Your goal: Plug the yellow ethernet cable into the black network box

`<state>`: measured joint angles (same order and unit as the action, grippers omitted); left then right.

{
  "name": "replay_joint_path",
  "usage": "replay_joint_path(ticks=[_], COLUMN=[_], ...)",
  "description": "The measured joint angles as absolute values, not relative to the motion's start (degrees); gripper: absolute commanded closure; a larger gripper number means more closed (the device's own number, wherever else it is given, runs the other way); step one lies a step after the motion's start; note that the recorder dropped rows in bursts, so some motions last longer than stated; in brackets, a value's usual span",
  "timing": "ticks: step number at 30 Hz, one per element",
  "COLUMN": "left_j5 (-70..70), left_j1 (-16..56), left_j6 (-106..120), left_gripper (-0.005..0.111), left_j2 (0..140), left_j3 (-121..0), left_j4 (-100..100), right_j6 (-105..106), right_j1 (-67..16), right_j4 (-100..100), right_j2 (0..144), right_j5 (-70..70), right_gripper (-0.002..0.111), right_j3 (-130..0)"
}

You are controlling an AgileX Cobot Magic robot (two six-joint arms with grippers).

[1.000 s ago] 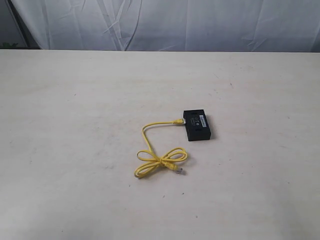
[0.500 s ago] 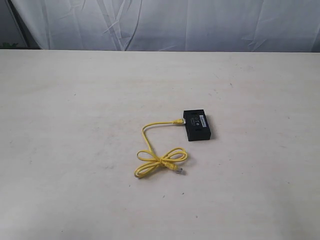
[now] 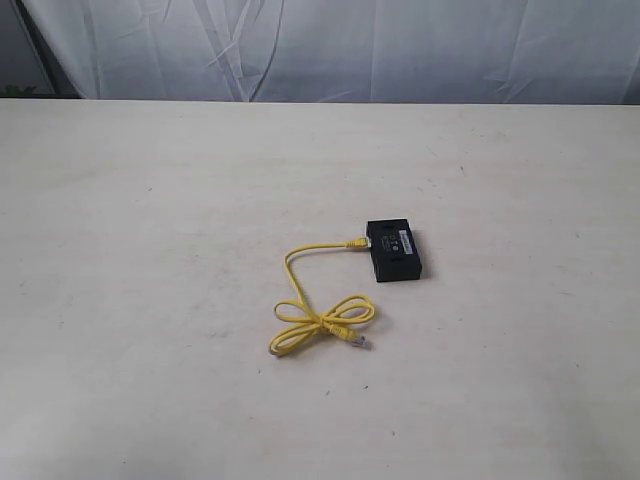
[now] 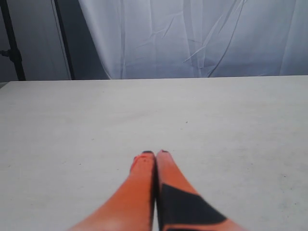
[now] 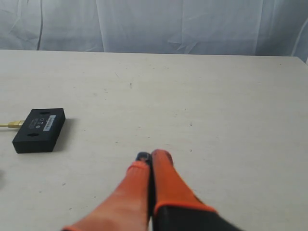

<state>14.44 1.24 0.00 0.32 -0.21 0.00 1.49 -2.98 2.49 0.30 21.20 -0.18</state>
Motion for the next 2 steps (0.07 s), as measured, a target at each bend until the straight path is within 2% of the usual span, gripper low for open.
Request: replay_joint_path(ticks=[2], left_j5=[14.44], left_j1=[1.24], left_j6=[0.00], left_gripper=[0.107], left_j2=[0.32], left_j3=[-0.21], left_j4=[0.00], right_j6=[1.49], right_j1=[-2.98], right_j4=[2.49], right_j2=[0.30], right_j5=[21.20], right_gripper=[0.109], right_j3=[-0.18])
